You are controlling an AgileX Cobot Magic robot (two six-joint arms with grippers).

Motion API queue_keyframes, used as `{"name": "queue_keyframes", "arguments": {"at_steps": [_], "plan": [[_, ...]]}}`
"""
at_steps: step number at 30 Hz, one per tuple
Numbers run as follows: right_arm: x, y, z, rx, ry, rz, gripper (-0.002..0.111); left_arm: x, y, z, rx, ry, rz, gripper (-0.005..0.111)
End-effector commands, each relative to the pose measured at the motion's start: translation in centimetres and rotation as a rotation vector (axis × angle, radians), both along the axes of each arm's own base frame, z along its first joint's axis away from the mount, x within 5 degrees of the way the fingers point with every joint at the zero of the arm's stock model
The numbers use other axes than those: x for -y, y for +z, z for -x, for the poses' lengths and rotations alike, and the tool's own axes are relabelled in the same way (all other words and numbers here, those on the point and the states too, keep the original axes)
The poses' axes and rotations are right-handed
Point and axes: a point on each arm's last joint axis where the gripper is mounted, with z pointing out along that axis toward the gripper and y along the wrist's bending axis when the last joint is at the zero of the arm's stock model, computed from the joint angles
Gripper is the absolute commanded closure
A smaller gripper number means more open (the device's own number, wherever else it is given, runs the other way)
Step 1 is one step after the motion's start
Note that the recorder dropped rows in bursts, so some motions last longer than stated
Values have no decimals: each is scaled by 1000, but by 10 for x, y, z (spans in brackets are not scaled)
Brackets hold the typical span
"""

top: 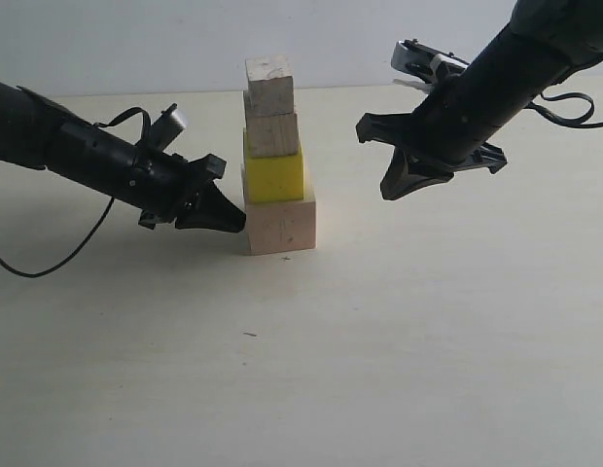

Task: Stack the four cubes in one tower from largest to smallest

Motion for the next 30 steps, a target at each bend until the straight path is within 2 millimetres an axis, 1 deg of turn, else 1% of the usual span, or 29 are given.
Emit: {"name": "queue_keyframes", "arguments": {"at_steps": [1, 5, 12, 17, 24, 30], "plan": [[2, 3, 1, 2, -8, -6, 108, 0, 4, -1, 29, 14, -15, 107], [2, 3, 1, 2, -8, -6, 108, -1, 2, -5, 50, 52, -38, 107], [2, 3, 1, 2, -8, -6, 108, 1, 11, -14, 89, 55, -18, 107], [2, 3, 0, 3, -9, -5, 108, 0, 9, -16, 107, 78, -37, 107], [2, 3, 0, 3, -9, -5, 108, 3, 11, -25, 133, 65, -21, 107], [2, 3, 0, 5, -10, -5, 108, 2, 11, -26, 139, 70, -23, 107]]}}
